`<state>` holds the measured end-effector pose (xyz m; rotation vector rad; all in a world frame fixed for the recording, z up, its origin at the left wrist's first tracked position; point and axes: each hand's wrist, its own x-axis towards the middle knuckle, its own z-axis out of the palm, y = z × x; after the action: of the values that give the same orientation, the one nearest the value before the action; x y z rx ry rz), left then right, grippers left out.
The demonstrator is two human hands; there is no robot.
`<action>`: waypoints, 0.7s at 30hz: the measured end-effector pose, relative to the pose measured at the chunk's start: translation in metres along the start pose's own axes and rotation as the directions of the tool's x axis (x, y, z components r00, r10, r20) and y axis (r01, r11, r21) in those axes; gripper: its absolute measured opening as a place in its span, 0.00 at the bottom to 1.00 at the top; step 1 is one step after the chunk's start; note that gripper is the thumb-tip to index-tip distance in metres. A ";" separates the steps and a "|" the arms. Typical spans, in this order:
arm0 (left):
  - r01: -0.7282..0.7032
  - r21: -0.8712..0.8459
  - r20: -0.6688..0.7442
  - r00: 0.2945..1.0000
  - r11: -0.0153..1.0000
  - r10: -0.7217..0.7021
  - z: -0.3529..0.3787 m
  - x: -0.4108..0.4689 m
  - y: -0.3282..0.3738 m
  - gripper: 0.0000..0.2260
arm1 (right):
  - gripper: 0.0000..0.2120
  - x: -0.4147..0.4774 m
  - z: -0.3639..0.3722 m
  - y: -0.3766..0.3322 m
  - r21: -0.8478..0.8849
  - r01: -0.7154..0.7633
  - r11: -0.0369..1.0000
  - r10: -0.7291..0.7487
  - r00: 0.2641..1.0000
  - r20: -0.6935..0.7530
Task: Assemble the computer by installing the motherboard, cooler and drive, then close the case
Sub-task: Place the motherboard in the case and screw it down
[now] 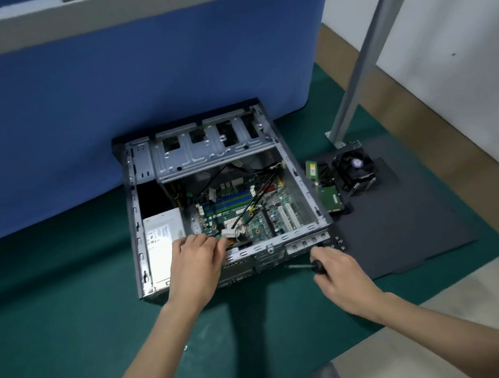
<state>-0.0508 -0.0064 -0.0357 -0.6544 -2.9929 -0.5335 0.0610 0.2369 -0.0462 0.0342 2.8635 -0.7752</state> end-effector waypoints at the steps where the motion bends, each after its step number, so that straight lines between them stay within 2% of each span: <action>1: 0.016 -0.025 0.025 1.000 1.000 -0.015 0.002 0.005 0.009 0.15 | 0.15 0.001 -0.009 0.009 0.054 -0.049 0.997 0.053 0.996 -0.073; 4: 0.065 -0.124 0.103 0.993 0.990 -0.052 0.013 0.020 0.037 0.17 | 0.17 0.015 -0.030 0.043 0.212 -0.232 0.949 0.280 0.932 -0.232; 6: 0.145 -0.181 0.140 0.983 0.973 -0.120 0.023 0.029 0.053 0.19 | 0.10 0.030 -0.041 0.069 0.247 -0.348 0.904 0.409 0.872 -0.268; 8: 0.236 -0.141 0.178 0.962 0.961 -0.210 0.032 0.037 0.063 0.20 | 0.05 0.047 -0.047 0.093 0.245 -0.457 0.855 0.509 0.829 -0.230; 10: 0.319 -0.104 0.193 0.935 0.942 -0.296 0.037 0.047 0.069 0.19 | 0.07 0.062 -0.048 0.111 0.235 -0.526 0.818 0.564 0.813 -0.145; 13: 0.402 -0.059 0.158 0.908 0.914 -0.389 0.044 0.061 0.076 0.20 | 0.21 0.085 -0.044 0.123 0.183 -0.510 0.840 0.526 0.850 -0.046; 17: 0.468 -0.001 0.140 0.875 0.884 -0.463 0.056 0.074 0.082 0.20 | 0.42 0.114 -0.034 0.127 0.004 -0.419 0.908 0.418 0.907 0.052; 21: 0.512 0.038 0.170 0.843 0.858 -0.510 0.061 0.080 0.082 0.20 | 0.45 0.132 -0.027 0.129 -0.120 -0.339 0.933 0.350 0.932 0.094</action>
<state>-0.0871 0.1161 -0.0584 0.1329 -3.3284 -0.5256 -0.0646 0.3586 -0.1101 0.4527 2.6745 -0.5405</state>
